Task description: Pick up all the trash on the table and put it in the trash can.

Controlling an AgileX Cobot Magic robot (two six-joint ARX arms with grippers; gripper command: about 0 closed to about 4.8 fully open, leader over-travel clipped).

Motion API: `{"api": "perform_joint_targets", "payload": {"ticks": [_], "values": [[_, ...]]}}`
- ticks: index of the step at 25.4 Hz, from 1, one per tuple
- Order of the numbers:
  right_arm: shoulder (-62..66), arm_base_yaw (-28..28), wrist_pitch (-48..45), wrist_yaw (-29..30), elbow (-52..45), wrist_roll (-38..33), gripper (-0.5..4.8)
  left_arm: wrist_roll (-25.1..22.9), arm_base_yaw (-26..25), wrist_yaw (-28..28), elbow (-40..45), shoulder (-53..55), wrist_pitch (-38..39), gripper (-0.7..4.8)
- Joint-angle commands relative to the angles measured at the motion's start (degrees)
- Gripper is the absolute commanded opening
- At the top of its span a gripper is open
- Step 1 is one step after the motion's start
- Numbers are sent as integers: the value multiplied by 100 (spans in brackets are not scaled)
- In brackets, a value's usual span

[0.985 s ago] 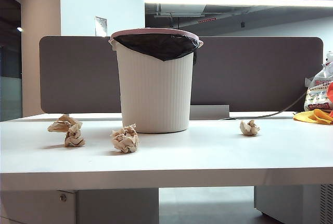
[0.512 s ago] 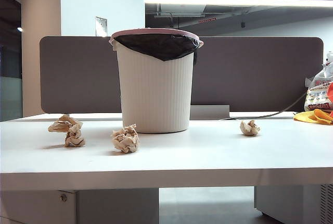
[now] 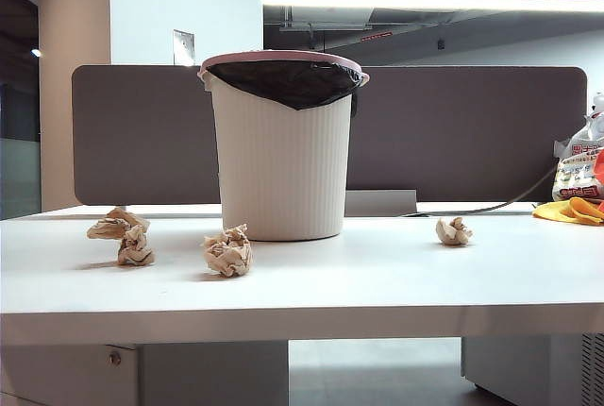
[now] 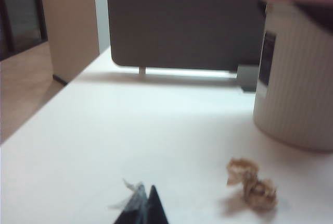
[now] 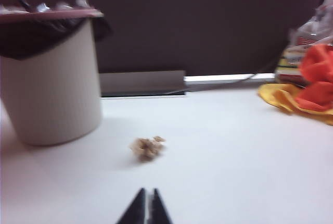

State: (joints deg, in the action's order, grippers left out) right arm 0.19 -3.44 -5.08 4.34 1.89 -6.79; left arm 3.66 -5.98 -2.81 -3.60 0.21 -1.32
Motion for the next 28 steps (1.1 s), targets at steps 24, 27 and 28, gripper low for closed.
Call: {"api": "perform_joint_targets", "payload": {"ticks": [24,27,28], "values": [[6008,-2369,944,1191,5845,380,-7,-20,551,-1445,-4135,3880,1687,-5],[6395,-2815,935,1137,5845,686,-7,-323,984,-1213,-4129,4291,1709,-5],[6516,-2942,935,1132,5845,684,-7,-385,1193,-1008,-4129,4489,1663,-5]]}}
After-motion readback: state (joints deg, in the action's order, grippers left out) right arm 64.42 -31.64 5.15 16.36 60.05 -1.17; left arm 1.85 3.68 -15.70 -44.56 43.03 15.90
